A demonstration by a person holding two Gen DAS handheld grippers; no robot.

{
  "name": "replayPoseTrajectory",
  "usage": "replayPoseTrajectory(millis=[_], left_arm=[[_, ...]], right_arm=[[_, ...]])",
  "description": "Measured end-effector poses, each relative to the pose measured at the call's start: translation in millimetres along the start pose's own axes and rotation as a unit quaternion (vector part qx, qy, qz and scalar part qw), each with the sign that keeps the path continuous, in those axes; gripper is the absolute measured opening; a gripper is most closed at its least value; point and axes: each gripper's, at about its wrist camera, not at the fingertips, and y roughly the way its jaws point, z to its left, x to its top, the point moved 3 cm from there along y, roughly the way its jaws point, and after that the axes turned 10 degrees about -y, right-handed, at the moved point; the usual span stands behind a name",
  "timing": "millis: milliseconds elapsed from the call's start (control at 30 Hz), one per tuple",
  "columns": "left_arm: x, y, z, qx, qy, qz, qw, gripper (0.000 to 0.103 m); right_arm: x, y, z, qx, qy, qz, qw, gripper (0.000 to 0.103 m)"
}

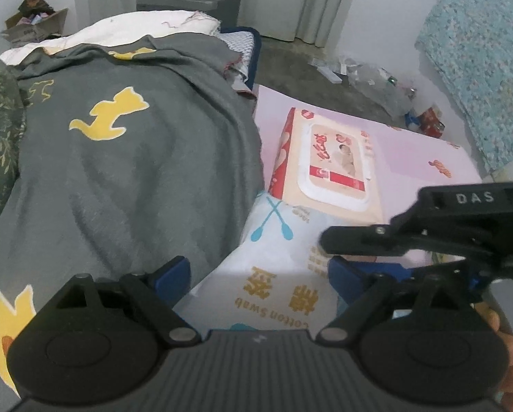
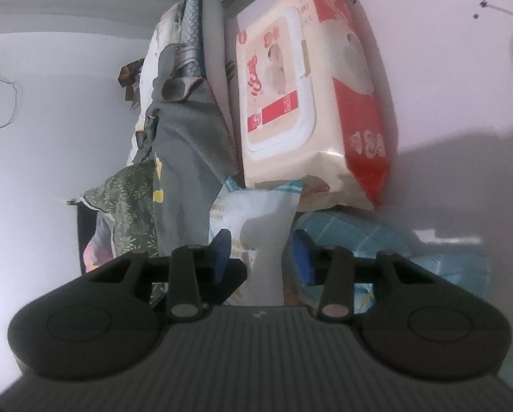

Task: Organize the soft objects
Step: 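Grasp the white cotton swab pack with the left tool, then place the cotton swab pack into the cardboard box next to the masks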

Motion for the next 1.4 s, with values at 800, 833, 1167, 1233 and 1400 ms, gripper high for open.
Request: replayPoseTrajectory(millis=[800, 833, 1167, 1233, 1400], left_arm=[[-12, -72, -44, 0.006, 0.034, -0.017, 0.9992, 0.068], [-13, -81, -49, 0.006, 0.035, -0.021, 0.9991, 0.068], [-57, -151, -153, -0.038, 0.074, -0.031, 0.9961, 0.067], [-72, -155, -180, -0.058, 0.079, -0.023, 0.9949, 0.067], [-119, -154, -260, -0.094, 0.118, 0.003, 0.9885, 0.067]], right_arm=[[-11, -33, 44, 0.039, -0.047, 0.000, 0.998, 0.030], [-13, -41, 49, 0.044, -0.050, -0.002, 0.998, 0.030], [-51, -173, 53, 0.066, -0.084, -0.049, 0.993, 0.030], [-61, -209, 39, 0.064, -0.080, -0.066, 0.992, 0.030], [-84, -299, -11, 0.037, -0.056, -0.110, 0.992, 0.031]])
